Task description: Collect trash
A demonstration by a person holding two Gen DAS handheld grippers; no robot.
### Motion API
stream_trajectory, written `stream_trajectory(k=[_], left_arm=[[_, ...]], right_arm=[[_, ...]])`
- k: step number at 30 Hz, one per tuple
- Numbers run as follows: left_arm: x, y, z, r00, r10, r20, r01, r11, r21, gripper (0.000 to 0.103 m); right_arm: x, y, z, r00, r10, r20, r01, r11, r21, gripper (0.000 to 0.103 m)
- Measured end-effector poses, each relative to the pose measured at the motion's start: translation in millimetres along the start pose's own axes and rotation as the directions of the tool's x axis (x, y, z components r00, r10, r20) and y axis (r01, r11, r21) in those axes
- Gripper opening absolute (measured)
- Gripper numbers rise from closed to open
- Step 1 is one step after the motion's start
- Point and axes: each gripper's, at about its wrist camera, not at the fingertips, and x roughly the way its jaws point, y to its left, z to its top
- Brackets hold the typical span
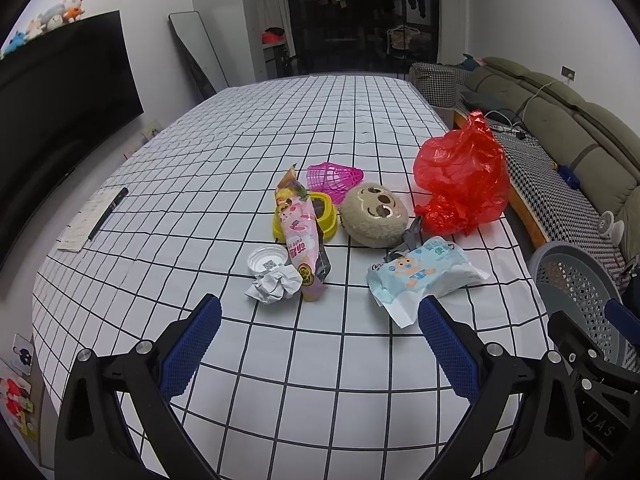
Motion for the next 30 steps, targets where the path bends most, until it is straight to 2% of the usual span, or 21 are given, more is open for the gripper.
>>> stream_trajectory(k=[30], left_arm=[[-2.1, 2.1, -0.4, 1.0, 0.004, 0.015, -0.004, 1.0, -0.007, 0.097]], right_arm=[[-2.2, 0.1, -3.3, 1.0, -0.002, 0.008, 0.002, 1.0, 0.0, 0.09]])
